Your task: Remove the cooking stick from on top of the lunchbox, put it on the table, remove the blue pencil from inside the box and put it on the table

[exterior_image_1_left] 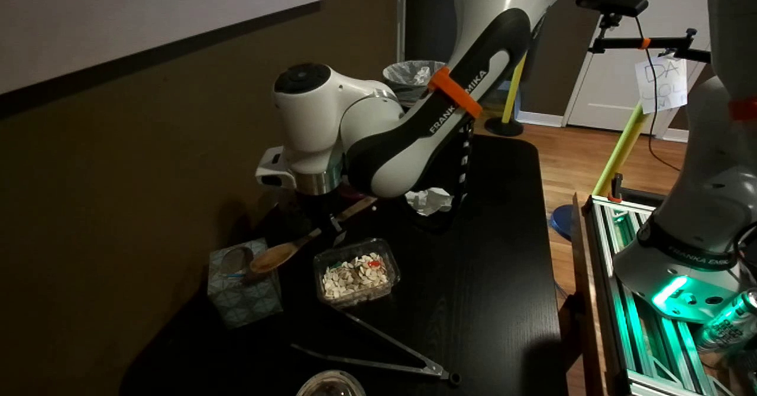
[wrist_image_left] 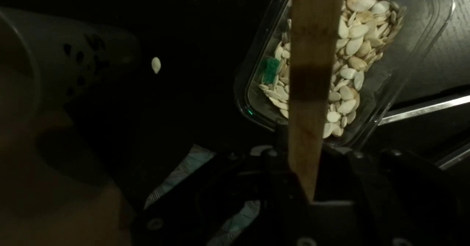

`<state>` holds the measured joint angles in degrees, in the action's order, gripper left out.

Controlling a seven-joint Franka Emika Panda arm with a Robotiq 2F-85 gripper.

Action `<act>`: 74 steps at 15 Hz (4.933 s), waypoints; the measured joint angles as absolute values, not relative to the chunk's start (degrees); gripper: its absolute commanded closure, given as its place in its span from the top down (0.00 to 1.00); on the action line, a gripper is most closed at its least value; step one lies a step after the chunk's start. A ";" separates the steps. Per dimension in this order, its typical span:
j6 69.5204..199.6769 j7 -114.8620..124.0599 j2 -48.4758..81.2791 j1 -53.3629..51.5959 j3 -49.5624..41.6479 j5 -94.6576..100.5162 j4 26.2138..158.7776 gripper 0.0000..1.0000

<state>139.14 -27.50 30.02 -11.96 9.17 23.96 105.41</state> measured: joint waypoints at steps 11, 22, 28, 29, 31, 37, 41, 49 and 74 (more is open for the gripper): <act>139.18 -21.98 30.94 -8.07 7.01 18.83 106.33 0.02; 139.07 -21.95 36.29 -1.94 3.27 17.39 110.90 0.02; 138.78 -12.05 39.79 -0.34 1.61 11.60 111.22 0.33; 138.95 -10.67 39.92 -0.08 1.63 10.02 111.13 0.33; 139.70 -8.72 39.96 0.25 1.74 7.21 110.89 0.47; 142.73 -6.14 38.12 -0.72 2.32 5.44 110.24 0.93; 149.94 -6.42 31.03 -3.75 2.93 8.13 113.24 1.00; 152.93 -12.44 22.49 -10.54 7.92 15.14 112.11 1.00; 151.26 -14.54 50.62 -16.29 8.65 16.16 76.53 0.81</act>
